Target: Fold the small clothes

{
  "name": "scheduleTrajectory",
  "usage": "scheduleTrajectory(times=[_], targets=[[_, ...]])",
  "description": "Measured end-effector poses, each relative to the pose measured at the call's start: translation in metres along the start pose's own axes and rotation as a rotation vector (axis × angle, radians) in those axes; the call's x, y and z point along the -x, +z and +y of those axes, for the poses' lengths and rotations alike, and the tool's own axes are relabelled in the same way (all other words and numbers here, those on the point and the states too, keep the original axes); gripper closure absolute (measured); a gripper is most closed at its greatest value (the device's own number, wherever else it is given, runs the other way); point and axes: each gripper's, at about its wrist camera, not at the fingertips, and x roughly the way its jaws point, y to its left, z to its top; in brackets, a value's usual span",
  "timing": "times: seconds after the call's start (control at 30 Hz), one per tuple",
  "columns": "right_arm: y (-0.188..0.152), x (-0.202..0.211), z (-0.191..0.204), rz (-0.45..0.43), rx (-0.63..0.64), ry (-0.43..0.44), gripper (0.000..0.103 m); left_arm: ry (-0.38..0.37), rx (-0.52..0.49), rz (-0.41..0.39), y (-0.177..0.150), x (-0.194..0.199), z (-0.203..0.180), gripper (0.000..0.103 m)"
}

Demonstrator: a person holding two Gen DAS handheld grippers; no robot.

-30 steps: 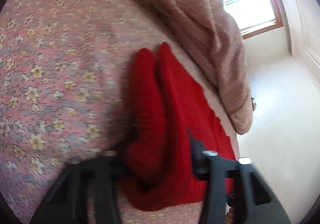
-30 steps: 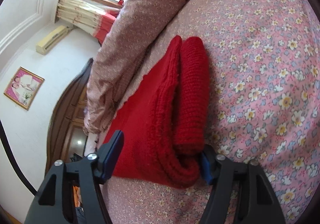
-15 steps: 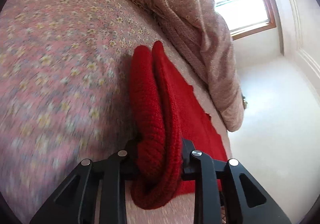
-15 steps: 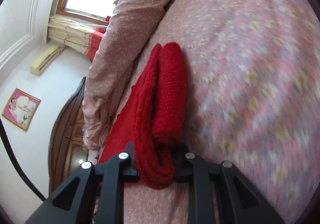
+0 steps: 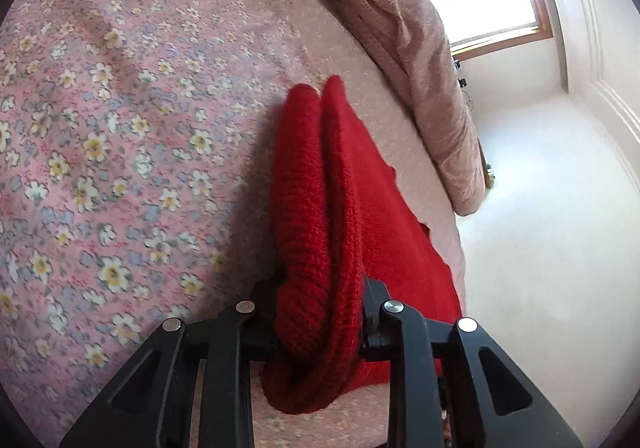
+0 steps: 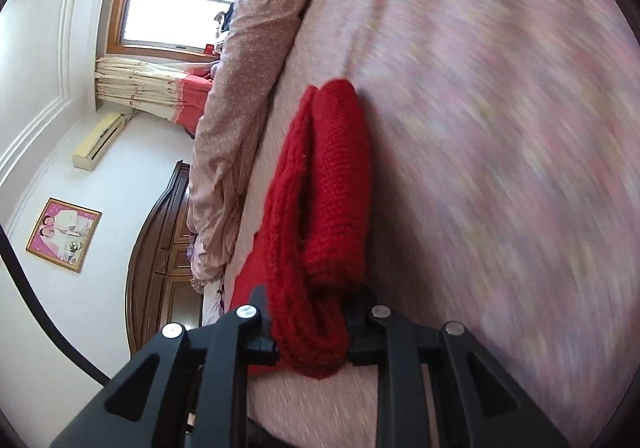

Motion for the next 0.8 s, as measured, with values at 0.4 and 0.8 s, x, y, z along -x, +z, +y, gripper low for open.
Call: scheduleTrajectory(times=[0.4,0.8], targets=[[-0.009,0.002,-0.011,-0.018,0.006,-0.028,0.078,0.062,-0.026,-0.048,-0.005,0.005,0.002,0.073],[-0.013,-0.005,-0.008,-0.03,-0.006,-0.04,0.073,0.246,-0.175,-0.241,-0.038,0.065,-0.064,0.068]])
